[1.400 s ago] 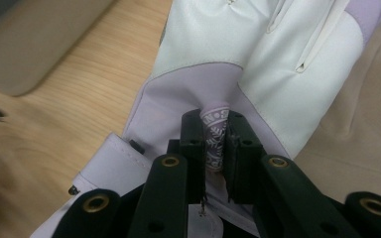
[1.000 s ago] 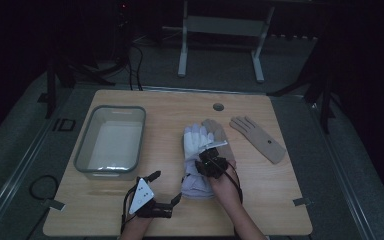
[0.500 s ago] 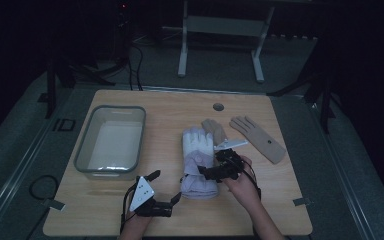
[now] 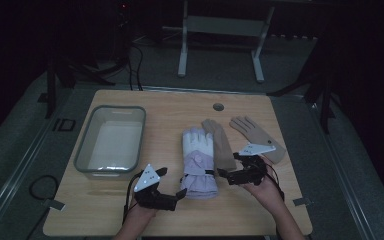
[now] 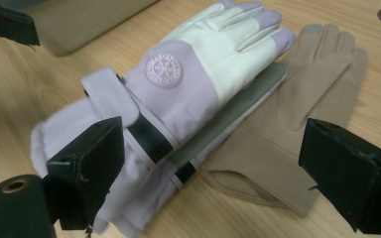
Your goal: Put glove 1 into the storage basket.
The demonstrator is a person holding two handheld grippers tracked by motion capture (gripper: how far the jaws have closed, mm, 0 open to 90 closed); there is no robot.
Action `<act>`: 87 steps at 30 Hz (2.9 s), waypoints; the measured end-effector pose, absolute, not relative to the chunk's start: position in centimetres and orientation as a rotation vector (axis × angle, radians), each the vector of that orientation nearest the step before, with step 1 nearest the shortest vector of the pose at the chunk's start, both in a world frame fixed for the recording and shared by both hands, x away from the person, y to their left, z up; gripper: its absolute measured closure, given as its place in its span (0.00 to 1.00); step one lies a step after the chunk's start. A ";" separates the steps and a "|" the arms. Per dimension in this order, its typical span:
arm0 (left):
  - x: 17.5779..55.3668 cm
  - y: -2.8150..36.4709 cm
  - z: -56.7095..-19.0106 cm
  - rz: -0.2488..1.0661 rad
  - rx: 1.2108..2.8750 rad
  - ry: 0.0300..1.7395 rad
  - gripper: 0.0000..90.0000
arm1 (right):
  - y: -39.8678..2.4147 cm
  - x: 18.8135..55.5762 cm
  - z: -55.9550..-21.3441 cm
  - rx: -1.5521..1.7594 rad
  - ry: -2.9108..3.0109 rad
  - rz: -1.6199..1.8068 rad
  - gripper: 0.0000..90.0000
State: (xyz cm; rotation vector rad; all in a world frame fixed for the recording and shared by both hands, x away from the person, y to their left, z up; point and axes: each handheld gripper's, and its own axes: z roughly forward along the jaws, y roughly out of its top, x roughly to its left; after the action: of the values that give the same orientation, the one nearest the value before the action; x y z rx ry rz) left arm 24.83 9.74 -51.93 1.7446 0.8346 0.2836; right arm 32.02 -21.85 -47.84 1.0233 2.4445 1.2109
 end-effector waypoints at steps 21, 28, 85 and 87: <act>28.2 6.7 -55.2 0.039 1.933 1.150 0.32 | -18.9 35.1 -52.4 1.414 2.502 1.178 0.57; 28.5 7.4 -56.1 -0.070 1.951 1.134 0.36 | -18.5 36.4 -54.5 1.535 2.643 1.196 0.56; 31.7 17.2 -43.6 0.033 2.033 0.983 0.83 | -7.8 36.5 -42.4 1.097 2.442 1.316 0.88; 31.8 18.5 -43.2 0.049 2.046 0.980 0.83 | -6.4 36.9 -42.0 1.080 2.451 1.318 0.89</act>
State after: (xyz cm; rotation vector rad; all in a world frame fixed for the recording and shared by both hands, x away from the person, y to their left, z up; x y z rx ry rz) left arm 31.78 18.51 -43.20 2.0456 0.9803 0.0489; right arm 36.90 -6.40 -42.03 1.0803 2.4506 1.3178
